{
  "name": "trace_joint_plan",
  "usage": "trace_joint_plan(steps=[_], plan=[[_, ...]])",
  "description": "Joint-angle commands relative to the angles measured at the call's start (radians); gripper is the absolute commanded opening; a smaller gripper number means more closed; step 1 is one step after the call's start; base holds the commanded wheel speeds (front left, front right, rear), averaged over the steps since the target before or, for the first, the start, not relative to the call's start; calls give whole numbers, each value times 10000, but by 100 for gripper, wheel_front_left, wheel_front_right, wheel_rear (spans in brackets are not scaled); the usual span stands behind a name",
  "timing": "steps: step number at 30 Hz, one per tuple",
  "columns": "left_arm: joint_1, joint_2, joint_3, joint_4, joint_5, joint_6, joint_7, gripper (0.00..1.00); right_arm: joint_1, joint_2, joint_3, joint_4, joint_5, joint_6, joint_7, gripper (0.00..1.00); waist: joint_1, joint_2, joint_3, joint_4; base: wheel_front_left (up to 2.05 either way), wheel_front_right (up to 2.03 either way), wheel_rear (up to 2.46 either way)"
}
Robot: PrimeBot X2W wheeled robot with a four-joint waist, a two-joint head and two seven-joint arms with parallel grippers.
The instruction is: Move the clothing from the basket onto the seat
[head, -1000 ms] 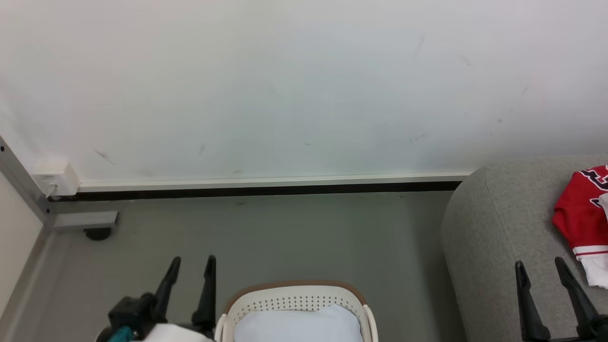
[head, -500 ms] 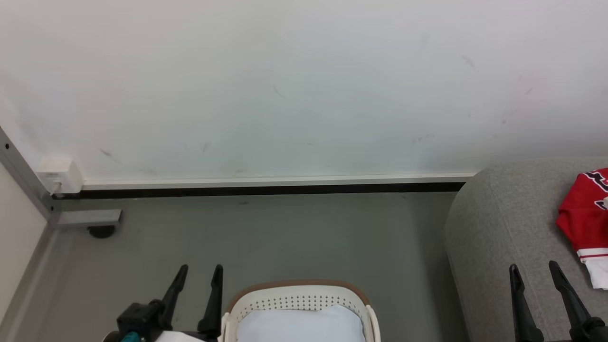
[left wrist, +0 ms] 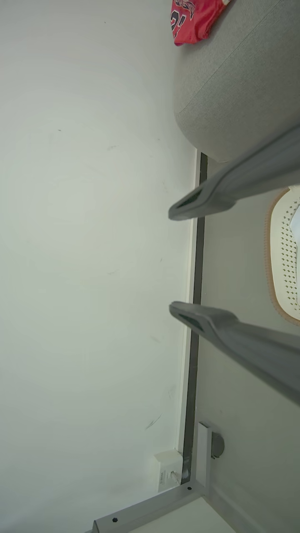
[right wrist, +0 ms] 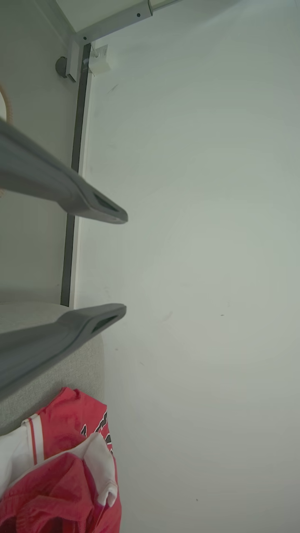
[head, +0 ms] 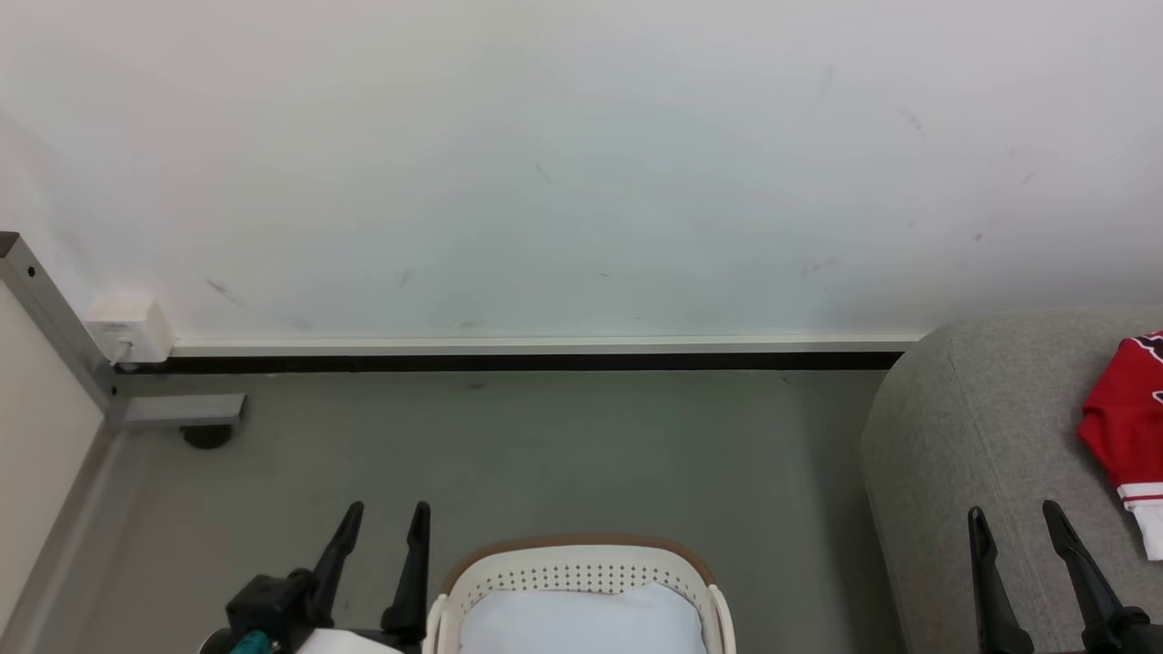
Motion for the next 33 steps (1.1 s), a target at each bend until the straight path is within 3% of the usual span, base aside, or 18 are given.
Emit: trace_joint_plan(steps=[1,2,3,7,33], plan=[[-53,25,14,19,-72,17,-3,100,-41,11,-4,26,102,-24,-29,100,0,-1,-8,10,0,0,0],[-51,25,11,20,-88,2,-3,100,-43,17,0,32,100,-24,-29,100,0,-1,-13,17,0,0,0],[10,-4,-10,31,-55,-2,2,0,5,11,18,34,19,2,2,0,0,-1,-12,17,0,0,0],[299,-32,-45,389,-92,-3,33,0,169,87,72,384,46,2,58,0,0,-1,-11,18,0,0,0],[87,-15,641,128,-4468,-72,1208,0,-422,174,-256,721,4494,-3,1213,0,0,-1,76,-94,0,0,0]])
